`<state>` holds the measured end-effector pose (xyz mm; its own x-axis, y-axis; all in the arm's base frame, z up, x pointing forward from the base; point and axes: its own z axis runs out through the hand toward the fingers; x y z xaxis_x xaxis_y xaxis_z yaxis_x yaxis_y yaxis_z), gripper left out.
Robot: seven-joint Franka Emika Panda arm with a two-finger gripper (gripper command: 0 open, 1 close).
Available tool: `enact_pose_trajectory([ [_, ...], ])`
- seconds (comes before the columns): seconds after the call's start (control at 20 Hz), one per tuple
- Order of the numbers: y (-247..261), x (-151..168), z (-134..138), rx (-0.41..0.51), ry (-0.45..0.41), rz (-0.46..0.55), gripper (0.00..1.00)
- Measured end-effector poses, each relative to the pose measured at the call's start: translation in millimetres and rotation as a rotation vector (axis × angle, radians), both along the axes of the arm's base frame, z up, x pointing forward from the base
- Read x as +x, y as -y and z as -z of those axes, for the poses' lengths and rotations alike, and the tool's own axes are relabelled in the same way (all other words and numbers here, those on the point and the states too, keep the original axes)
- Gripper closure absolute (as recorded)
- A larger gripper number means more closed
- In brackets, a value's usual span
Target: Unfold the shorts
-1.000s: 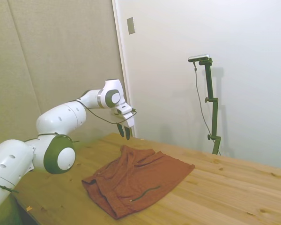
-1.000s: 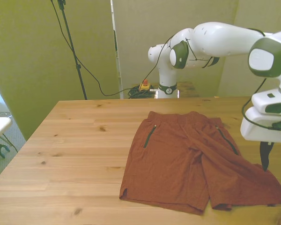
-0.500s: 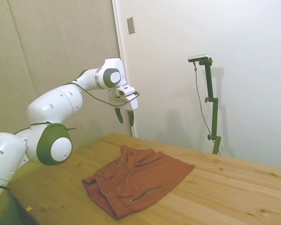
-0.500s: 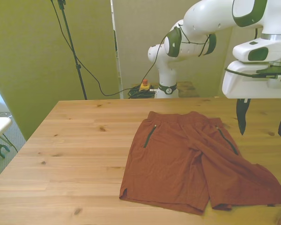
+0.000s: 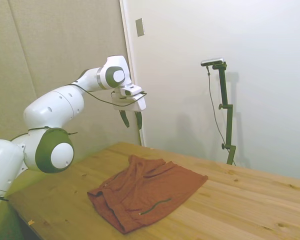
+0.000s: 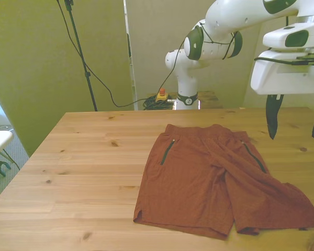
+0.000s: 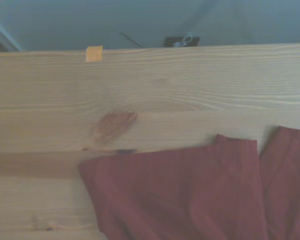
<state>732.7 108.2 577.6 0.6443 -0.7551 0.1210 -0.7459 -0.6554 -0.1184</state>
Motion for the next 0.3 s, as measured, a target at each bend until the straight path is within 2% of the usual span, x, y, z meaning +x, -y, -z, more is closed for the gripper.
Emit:
enact_pose_trajectory([
  [0.3,0,-14,-34,0.012,0.030,-0.020,0.00],
])
